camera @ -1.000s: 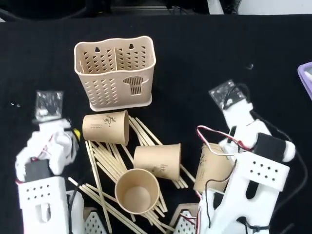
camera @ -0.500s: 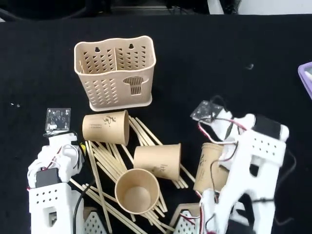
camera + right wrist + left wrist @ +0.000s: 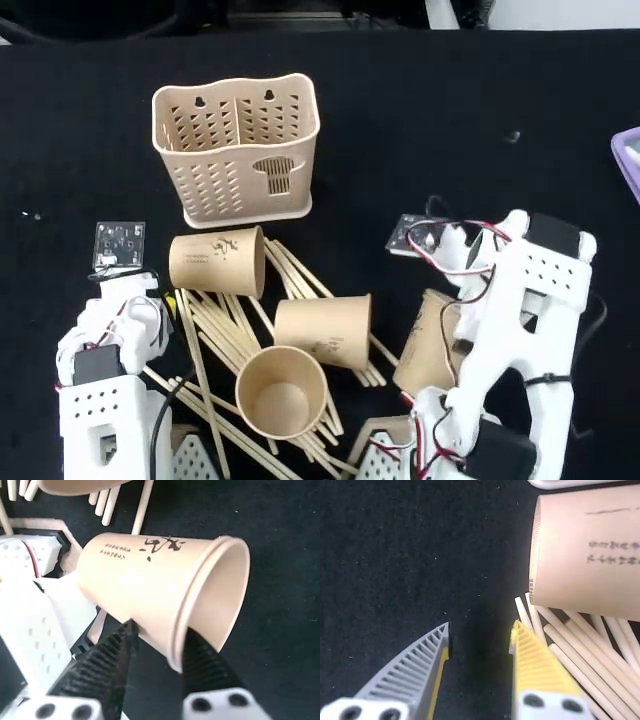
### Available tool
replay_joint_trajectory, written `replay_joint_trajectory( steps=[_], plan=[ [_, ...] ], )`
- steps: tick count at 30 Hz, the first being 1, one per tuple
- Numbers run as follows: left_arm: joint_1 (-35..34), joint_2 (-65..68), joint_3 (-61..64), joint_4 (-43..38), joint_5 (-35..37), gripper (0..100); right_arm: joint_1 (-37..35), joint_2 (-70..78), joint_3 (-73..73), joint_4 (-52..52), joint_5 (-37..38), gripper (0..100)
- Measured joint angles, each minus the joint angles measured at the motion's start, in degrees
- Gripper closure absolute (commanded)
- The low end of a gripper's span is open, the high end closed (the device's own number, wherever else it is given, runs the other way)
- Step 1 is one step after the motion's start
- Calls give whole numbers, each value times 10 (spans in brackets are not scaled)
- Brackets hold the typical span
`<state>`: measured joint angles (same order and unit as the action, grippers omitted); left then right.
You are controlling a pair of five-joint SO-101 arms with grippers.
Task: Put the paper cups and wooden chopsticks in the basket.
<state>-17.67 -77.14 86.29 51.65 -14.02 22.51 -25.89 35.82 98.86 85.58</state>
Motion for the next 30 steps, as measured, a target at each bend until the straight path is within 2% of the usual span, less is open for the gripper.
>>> replay_joint_trajectory(
  steps=[9, 12, 17, 21, 24, 27, 30],
  plan=[
    [0, 0, 0, 0, 0, 794, 107, -91, -59, 4, -16, 987],
    [0, 0, 0, 0, 0, 794, 107, -112, -58, -22, -72, 987],
    [0, 0, 0, 0, 0, 794, 78, -115, 37, -179, -210, 986],
    [0, 0, 0, 0, 0, 795, 54, -115, 116, -294, -254, 988],
    [0, 0, 0, 0, 0, 795, 53, -115, 116, -308, -275, 988],
    [0, 0, 0, 0, 0, 795, 51, -129, 76, -296, -328, 988],
    [0, 0, 0, 0, 0, 797, 4, -155, -14, -241, -383, 988]
  ],
)
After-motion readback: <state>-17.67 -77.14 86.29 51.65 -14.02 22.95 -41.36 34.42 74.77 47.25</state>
